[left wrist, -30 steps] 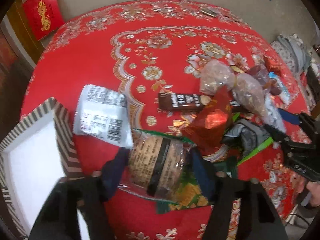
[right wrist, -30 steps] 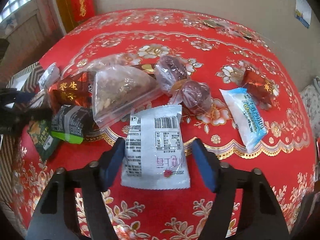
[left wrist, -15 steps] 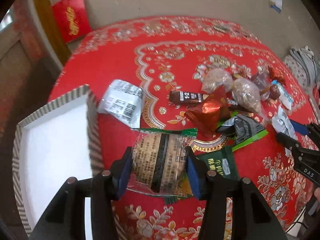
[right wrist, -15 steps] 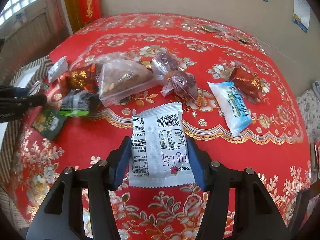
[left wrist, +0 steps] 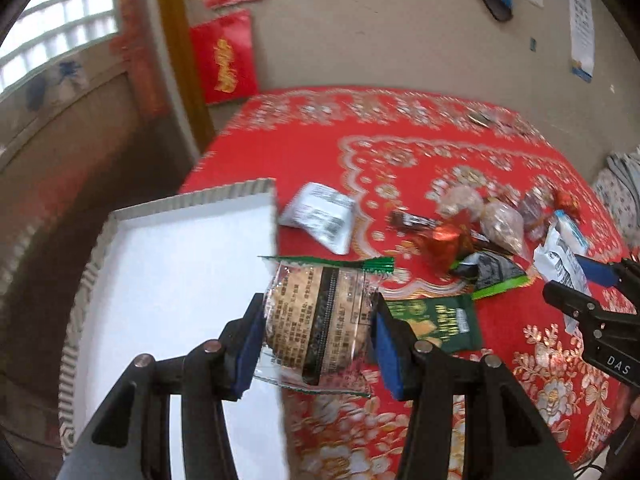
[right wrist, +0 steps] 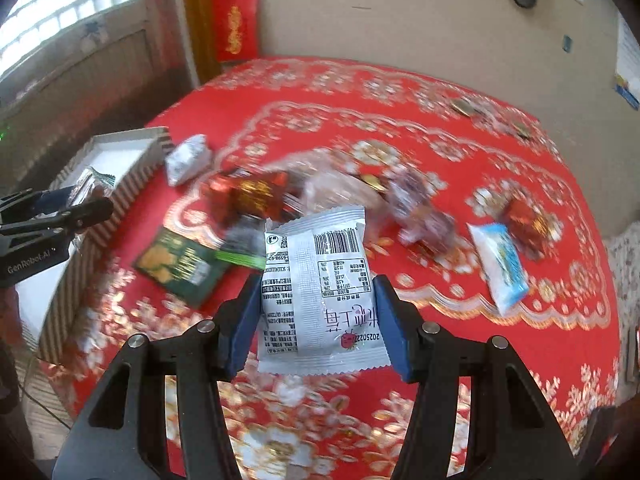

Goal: Organize snacks
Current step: 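Carry both held packs over the white tray with both grippers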

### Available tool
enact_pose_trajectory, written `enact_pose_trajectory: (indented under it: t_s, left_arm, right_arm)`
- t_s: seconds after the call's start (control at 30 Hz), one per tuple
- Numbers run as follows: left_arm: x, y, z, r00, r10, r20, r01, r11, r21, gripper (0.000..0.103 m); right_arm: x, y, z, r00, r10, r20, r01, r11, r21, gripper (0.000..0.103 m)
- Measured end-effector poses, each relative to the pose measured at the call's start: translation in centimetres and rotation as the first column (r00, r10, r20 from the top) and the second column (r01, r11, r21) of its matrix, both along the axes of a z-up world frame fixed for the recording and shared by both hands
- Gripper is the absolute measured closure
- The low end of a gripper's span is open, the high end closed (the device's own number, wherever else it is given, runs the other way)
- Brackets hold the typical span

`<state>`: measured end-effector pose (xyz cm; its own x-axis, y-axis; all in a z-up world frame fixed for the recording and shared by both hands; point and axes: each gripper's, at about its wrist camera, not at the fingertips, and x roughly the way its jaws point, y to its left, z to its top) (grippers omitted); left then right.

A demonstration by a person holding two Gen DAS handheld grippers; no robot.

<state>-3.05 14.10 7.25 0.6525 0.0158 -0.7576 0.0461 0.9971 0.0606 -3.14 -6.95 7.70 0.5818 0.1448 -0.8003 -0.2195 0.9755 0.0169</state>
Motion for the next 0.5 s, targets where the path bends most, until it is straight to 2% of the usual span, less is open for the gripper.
enact_pose_trajectory:
  t_s: [0.3, 0.5]
  left_arm:
    - [-2.0, 4.5, 0.2, 0.991, 0.125, 0.037, -0.126, 0.992, 0.015, 0.050]
    - [-2.8, 7.8, -0.6, 0.979, 0.202, 0.021, -0.202, 0.979, -0.007, 0.050]
  right_arm:
    - [0.7, 5.8, 0.9, 0.992, 0.128, 0.021, -0.128, 0.992, 0.004, 0.048]
    - [1.0, 10.4, 1.3, 0.975, 0.220, 0.027, -0.220, 0.976, -0.011, 0.048]
